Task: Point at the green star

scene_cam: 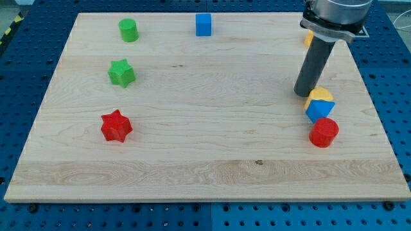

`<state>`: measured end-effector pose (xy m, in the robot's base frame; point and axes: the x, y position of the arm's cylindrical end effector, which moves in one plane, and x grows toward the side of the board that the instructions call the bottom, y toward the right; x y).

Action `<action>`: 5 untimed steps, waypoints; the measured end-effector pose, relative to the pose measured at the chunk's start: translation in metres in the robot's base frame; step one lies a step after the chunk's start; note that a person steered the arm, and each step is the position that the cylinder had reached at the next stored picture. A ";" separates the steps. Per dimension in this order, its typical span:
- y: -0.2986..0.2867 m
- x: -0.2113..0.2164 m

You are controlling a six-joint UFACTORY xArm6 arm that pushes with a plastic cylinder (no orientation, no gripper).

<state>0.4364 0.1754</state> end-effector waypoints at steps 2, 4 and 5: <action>0.000 0.017; 0.000 0.018; -0.002 0.014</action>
<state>0.4506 0.1735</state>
